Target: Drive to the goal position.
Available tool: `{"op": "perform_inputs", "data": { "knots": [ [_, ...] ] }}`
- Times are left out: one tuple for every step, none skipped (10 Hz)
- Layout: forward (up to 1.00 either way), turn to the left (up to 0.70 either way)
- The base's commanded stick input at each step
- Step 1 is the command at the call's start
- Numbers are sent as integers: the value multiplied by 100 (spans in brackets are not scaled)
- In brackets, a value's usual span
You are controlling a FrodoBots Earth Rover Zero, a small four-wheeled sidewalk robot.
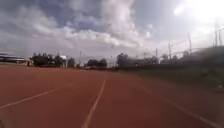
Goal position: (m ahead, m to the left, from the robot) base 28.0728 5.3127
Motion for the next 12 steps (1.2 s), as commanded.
{"op": "perform_inputs", "data": {
  "knots": [
    [70, 0],
    [70, 0],
    [70, 0],
    [70, 0],
    [70, 0],
    [70, 0],
    [70, 0],
    [70, 0],
    [70, 0],
    [70, 0],
    [70, 0],
    [70, 0]
  ]
}}
